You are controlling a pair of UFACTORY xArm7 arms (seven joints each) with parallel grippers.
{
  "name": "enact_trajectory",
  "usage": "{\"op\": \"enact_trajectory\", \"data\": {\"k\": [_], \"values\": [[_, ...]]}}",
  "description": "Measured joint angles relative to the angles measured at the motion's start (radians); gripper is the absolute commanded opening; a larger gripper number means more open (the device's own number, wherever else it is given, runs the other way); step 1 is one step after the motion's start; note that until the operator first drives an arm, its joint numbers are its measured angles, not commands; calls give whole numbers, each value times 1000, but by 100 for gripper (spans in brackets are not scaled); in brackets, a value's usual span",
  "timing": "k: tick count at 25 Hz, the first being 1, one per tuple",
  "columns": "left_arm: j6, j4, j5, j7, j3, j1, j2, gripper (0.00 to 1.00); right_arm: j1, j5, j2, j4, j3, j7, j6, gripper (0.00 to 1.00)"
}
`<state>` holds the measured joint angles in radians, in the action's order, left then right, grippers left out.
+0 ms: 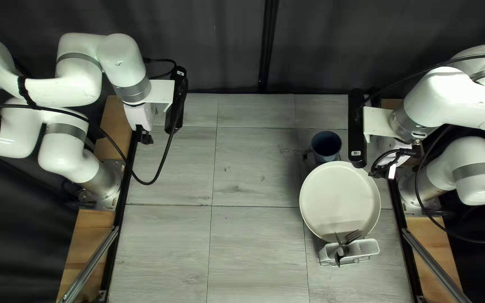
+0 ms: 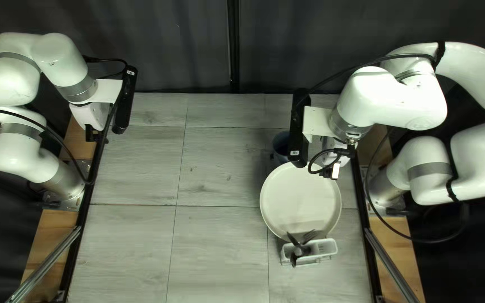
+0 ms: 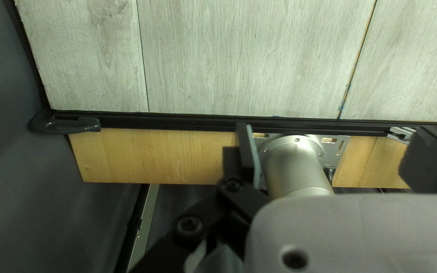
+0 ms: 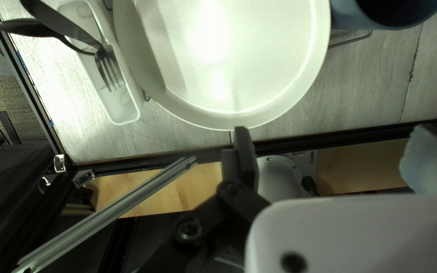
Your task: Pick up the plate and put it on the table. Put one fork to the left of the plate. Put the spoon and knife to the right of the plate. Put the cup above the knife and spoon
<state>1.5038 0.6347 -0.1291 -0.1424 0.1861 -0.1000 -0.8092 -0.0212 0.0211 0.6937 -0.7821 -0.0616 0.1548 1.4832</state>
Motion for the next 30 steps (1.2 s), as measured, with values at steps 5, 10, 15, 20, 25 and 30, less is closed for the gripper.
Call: {"op": "enact_trajectory", "data": {"k": [5, 10, 15, 20, 25, 30], "values": [[0, 0, 0, 0, 0, 0, 0, 100, -3, -27, -21, -12, 5, -27, 0, 100], [0, 0, 0, 0, 0, 0, 0, 100, -42, -77, -73, -63, 20, -15, 26, 100], [0, 0, 0, 0, 0, 0, 0, 100, -112, -102, -128, -83, 36, 120, 12, 100], [0, 0, 0, 0, 0, 0, 0, 100, -177, -103, -195, -88, 33, 353, -42, 100], [0, 0, 0, 0, 0, 0, 0, 100, -230, -96, -255, -81, 28, 558, -91, 100], [0, 0, 0, 0, 0, 0, 0, 100, -259, -105, -310, -54, 13, 703, -132, 100]]}}
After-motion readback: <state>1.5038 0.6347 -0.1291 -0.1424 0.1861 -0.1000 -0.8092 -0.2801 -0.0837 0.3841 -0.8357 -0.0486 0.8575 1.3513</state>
